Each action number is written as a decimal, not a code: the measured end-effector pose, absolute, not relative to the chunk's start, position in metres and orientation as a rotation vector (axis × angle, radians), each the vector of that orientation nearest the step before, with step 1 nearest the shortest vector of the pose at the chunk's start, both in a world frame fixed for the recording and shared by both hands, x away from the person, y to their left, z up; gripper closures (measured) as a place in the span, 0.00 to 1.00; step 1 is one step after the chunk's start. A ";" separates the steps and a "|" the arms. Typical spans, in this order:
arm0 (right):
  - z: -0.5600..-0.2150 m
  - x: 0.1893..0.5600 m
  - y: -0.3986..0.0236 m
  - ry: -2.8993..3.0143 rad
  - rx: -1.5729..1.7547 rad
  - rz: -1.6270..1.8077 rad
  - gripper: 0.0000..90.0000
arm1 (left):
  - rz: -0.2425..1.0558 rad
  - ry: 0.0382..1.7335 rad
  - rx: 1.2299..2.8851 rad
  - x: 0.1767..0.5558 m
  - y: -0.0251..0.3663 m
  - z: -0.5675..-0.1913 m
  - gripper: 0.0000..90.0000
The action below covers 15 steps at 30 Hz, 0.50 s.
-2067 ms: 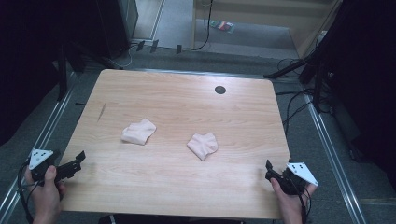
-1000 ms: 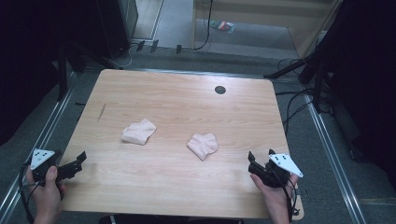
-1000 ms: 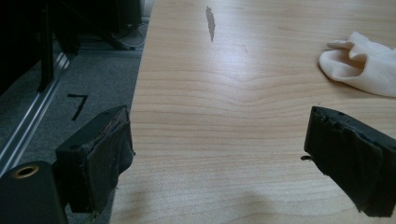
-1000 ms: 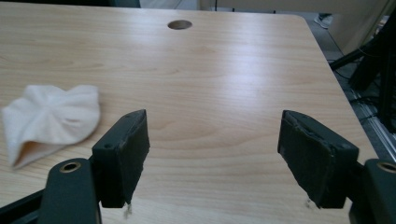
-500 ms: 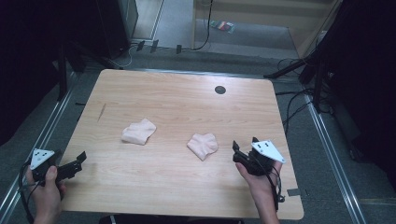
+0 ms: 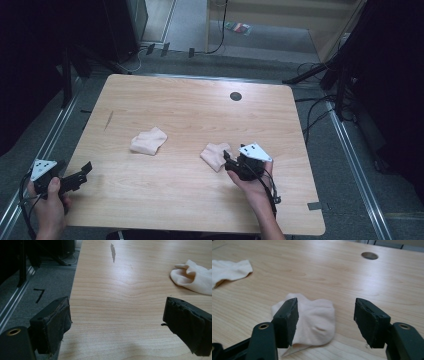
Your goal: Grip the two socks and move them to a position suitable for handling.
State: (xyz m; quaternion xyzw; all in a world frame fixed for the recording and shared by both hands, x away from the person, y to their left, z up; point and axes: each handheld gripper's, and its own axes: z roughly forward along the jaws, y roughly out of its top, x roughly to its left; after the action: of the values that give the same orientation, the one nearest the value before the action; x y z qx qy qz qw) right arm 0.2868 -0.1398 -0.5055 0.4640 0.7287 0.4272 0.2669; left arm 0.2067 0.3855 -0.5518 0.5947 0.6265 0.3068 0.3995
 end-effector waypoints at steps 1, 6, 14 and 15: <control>-0.507 0.288 -0.137 1.978 1.255 1.150 0.42 | 0.779 1.585 1.507 0.207 0.385 -0.552 0.09; -0.519 0.294 -0.120 2.070 1.249 1.130 0.44 | 0.784 1.584 1.507 0.207 0.385 -0.552 0.09; -0.535 0.301 -0.106 2.143 1.255 1.094 0.44 | 0.786 1.584 1.493 0.206 0.385 -0.552 0.09; -0.537 0.303 -0.105 2.147 1.265 1.094 0.43 | 0.789 1.582 1.492 0.206 0.385 -0.552 0.09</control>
State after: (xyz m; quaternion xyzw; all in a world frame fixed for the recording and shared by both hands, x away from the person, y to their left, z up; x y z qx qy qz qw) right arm 0.3026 -0.1051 -0.5371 0.4545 0.7715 0.3933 0.2086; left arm 0.2057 0.3852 -0.5517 0.5903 0.6262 0.3122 0.4024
